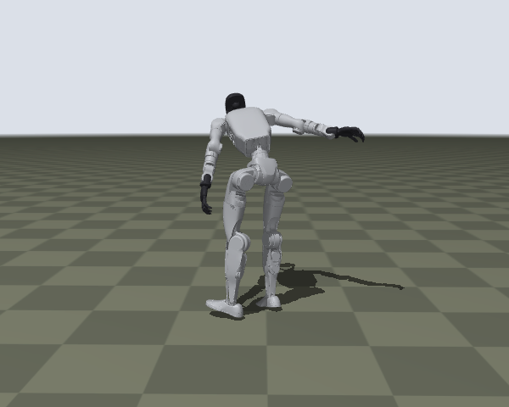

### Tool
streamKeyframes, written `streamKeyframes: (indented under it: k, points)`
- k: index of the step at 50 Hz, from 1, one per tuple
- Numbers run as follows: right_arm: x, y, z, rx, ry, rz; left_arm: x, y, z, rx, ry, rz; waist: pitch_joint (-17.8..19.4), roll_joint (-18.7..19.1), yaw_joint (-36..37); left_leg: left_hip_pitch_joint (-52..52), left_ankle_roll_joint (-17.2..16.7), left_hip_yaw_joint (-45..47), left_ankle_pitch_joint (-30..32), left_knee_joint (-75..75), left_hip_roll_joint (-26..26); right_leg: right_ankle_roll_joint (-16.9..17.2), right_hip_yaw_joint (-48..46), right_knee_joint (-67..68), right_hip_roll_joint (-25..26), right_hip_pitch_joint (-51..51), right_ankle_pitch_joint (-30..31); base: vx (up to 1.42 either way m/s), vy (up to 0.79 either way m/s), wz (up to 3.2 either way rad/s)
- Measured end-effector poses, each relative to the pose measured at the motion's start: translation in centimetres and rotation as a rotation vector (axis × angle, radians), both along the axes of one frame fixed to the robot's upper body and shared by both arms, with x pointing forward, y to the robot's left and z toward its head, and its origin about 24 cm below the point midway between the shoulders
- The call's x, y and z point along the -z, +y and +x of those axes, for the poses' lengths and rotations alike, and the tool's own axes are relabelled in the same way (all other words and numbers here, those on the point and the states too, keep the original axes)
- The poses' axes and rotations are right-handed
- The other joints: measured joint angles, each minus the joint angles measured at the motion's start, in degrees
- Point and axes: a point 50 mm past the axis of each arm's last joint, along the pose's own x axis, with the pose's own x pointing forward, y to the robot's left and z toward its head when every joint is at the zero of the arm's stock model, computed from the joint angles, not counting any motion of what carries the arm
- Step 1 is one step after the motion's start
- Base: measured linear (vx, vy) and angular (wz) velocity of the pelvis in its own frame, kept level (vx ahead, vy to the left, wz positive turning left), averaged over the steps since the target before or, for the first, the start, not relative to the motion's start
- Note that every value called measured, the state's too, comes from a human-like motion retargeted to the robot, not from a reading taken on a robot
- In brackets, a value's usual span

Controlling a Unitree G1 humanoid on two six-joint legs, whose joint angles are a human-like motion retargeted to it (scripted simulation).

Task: In place motions

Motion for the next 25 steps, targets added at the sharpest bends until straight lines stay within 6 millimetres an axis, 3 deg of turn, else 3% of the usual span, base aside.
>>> streamKeyframes:
  k: [7,13,19,25]
  points:
    - [-1.1,-1.1,-1.2,0.006,0.027,-0.002,1.4,-1.1,-9.6,-0.019,0.262,0.024,0.00,5.47,6.92,12.50,-1.66,-3.45,-1.94,0.40,-1.02,2.92,-3.09,-4.03,-3.13,17.04,-1.36,0.50,0.29,0.43]
    - [-1.7,-1.8,-1.3,-0.026,0.037,0.047,1.0,-0.5,-15.1,-0.191,0.390,0.003,0.00,10.13,11.88,19.97,-1.60,-7.94,-3.90,0.67,-2.69,5.45,-8.17,-9.06,-6.18,29.45,-1.40,0.47,0.31,0.82]
    - [-1.5,-1.8,-0.6,-0.056,0.043,0.061,-1.9,3.9,-18.6,-0.209,0.495,0.099,-1.13,13.64,18.79,22.47,-0.96,-12.63,-3.86,0.92,-4.99,6.74,-13.84,-9.45,-9.06,36.03,-3.02,0.41,0.10,0.86]
    - [-0.8,-1.5,1.4,-0.097,-0.008,0.087,-6.1,9.4,-19.4,-0.178,0.549,0.306,-0.27,16.72,25.86,19.58,-0.11,-19.10,-1.88,1.40,-9.01,7.95,-21.77,-9.76,-13.09,38.22,-3.20,0.07,-0.11,1.20]
